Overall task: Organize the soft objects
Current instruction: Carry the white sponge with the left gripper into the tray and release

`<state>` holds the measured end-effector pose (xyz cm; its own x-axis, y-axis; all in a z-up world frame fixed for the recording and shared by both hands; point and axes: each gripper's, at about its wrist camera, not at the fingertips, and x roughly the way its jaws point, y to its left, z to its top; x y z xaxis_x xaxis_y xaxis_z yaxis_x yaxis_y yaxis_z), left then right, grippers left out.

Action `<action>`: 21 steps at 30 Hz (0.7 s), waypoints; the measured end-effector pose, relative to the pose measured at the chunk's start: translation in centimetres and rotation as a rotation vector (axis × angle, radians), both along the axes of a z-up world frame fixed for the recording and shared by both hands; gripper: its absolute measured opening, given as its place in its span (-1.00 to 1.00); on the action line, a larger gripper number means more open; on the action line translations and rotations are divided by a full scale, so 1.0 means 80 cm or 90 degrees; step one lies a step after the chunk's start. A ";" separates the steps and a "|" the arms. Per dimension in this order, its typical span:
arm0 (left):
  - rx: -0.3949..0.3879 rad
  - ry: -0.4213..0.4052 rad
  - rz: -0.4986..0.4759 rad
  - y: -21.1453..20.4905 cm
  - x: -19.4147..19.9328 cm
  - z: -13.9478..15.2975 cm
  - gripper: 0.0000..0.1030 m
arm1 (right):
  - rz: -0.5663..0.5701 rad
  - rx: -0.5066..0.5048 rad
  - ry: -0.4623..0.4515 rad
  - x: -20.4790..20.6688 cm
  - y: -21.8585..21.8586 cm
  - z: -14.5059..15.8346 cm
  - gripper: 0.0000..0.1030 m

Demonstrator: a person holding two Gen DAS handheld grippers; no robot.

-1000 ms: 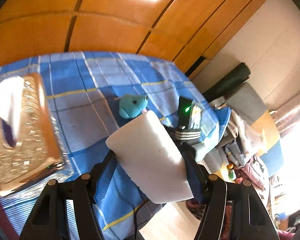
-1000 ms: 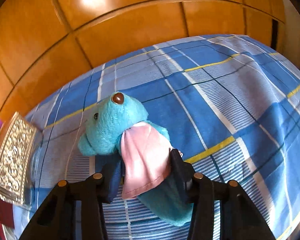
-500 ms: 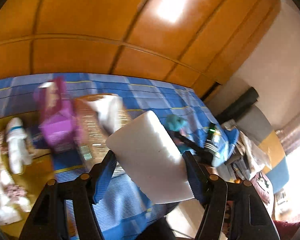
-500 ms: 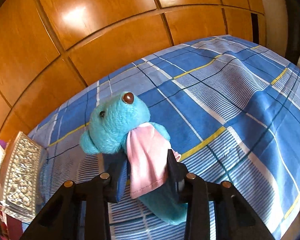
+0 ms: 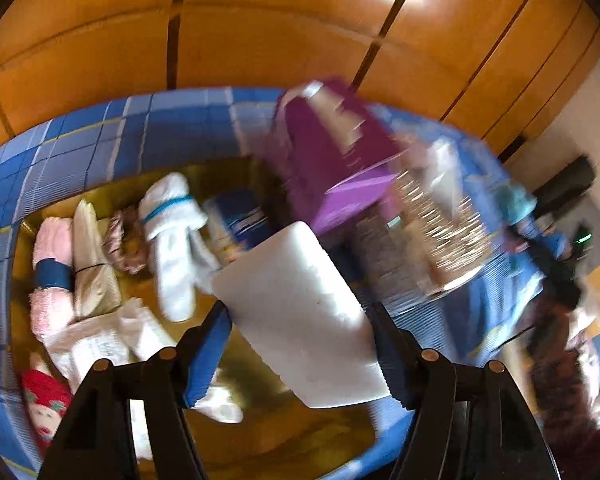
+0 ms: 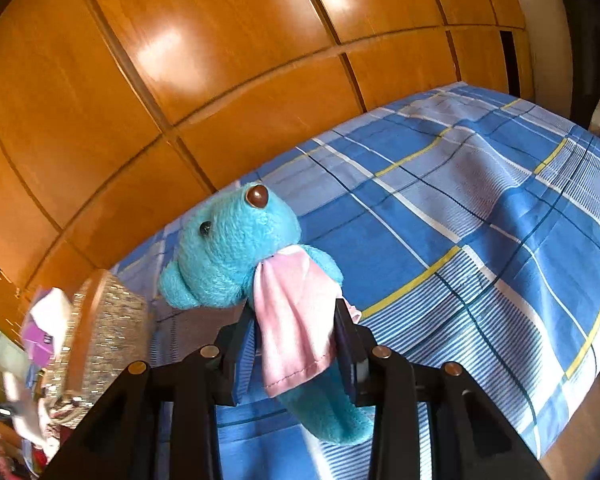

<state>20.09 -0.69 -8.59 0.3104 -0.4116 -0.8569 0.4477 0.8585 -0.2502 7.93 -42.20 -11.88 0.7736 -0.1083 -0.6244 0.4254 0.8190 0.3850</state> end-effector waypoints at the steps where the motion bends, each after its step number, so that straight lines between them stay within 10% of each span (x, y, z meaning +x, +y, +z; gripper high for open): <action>1: 0.029 0.000 -0.009 -0.001 0.005 -0.011 0.35 | 0.001 0.001 -0.007 -0.003 0.004 0.006 -0.33; 9: 0.122 0.039 -0.050 -0.024 0.028 -0.072 0.36 | 0.023 -0.013 -0.055 -0.021 0.040 0.052 -0.33; 21: 0.058 0.090 0.007 -0.010 0.042 -0.082 0.85 | 0.061 -0.016 -0.088 -0.031 0.078 0.080 -0.33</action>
<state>23.43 -1.51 -15.11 0.1890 -0.3273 -0.9258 0.4035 0.8854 -0.2306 5.46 -35.95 -5.50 0.8591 -0.0447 -0.5099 0.2902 0.8631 0.4132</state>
